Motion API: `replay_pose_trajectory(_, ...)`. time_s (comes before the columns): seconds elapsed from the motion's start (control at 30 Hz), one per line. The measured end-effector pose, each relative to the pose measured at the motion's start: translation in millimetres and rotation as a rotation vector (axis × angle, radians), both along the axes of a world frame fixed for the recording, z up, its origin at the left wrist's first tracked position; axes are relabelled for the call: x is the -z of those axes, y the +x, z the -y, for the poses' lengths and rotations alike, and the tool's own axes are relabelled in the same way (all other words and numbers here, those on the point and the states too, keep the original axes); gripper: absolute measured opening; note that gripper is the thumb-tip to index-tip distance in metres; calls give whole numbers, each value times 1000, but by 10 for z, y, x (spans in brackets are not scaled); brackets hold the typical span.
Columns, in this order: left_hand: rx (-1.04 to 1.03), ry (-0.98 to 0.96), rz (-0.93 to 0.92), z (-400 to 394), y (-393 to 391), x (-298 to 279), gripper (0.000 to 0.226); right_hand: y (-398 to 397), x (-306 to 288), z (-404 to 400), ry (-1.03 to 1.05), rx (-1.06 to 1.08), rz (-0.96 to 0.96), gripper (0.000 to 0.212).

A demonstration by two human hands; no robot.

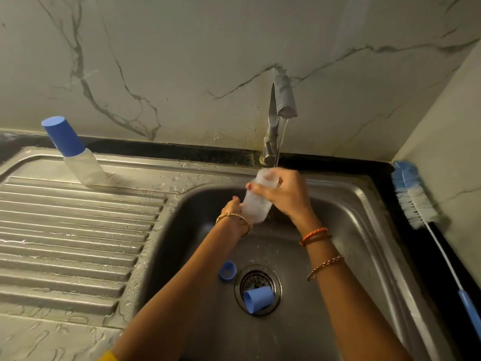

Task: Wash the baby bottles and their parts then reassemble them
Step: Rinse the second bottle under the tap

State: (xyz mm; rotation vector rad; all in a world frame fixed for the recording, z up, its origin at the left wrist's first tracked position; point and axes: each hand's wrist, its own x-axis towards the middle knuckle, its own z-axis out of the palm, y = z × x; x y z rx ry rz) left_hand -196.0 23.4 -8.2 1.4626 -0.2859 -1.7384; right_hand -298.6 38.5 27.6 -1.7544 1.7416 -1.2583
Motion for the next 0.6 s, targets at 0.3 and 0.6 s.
replay_pose_trajectory(0.3,80,-319,-128,-61,-89,1,26,-93,136,86,193,84,234,19)
replay_pose_trajectory(0.6,955,-1080,1433,200,-393,-302,57,8,338,-107,531,291,1646,18)
